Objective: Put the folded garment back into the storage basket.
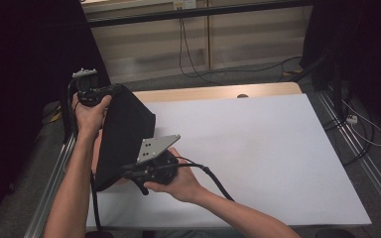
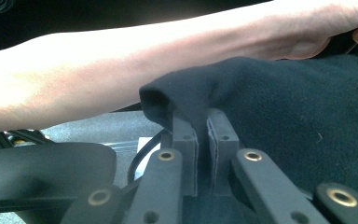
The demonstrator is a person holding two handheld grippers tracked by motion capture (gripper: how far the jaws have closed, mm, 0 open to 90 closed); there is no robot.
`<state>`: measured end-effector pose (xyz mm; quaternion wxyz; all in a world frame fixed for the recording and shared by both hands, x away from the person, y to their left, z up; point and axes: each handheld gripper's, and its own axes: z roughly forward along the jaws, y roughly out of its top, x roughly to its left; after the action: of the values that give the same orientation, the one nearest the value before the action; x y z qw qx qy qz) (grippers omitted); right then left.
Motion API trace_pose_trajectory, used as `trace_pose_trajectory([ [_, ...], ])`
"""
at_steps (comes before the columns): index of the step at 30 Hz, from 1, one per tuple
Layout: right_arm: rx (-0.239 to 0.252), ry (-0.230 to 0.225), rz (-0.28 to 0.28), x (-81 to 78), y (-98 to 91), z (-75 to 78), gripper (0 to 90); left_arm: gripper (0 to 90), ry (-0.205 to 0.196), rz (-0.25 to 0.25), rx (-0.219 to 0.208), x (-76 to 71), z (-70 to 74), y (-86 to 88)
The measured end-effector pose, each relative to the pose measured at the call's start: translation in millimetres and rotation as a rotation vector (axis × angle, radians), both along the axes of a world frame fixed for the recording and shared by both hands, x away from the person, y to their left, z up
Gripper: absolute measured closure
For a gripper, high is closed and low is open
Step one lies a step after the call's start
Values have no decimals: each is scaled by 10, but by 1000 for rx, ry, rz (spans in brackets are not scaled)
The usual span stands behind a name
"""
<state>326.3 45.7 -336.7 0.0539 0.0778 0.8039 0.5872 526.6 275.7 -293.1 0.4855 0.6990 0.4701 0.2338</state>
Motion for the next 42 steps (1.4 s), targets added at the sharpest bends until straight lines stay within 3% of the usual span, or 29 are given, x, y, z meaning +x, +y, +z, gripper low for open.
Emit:
trace_pose_trajectory([
  [18, -11, -18, -3, 124, 206, 141, 846, 831, -24, 39, 8, 58, 93, 267],
  [31, -42, -11, -3, 245, 457, 104, 846, 830, -17, 46, 30, 118, -4, 424],
  [36, -60, -12, 4, 253, 513, 44, 846, 830, 4, 59, 53, 119, -77, 483],
  [42, -70, -2, 13, 259, 603, -34, 846, 830, 23, 76, 48, 108, -171, 594],
])
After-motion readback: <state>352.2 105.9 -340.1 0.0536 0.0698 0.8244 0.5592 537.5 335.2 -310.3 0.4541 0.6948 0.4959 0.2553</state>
